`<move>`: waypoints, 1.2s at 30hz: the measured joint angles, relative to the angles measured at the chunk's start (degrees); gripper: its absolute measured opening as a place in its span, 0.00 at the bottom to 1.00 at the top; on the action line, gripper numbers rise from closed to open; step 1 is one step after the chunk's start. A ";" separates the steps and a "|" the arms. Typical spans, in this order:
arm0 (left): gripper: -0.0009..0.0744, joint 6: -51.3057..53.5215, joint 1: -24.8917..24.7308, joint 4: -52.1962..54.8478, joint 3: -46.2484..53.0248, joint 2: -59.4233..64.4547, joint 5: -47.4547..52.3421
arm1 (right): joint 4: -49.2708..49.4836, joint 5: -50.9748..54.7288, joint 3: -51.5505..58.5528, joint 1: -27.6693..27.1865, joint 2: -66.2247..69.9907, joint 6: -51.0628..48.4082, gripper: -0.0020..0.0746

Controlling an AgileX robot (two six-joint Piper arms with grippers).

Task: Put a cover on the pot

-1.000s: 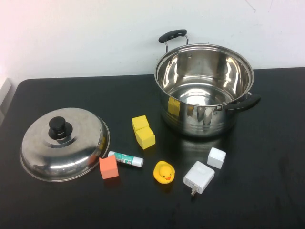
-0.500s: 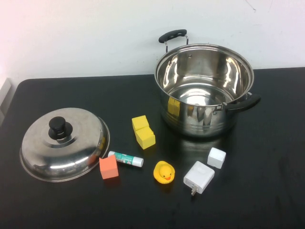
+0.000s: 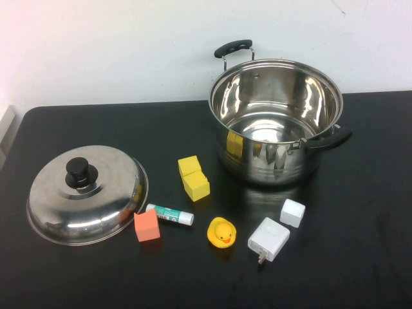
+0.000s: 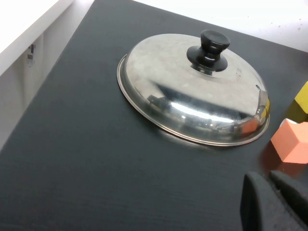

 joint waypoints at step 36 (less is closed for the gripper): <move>0.01 -4.02 0.00 -0.70 -4.21 0.00 -51.99 | 0.00 0.00 0.00 0.00 0.00 0.00 0.02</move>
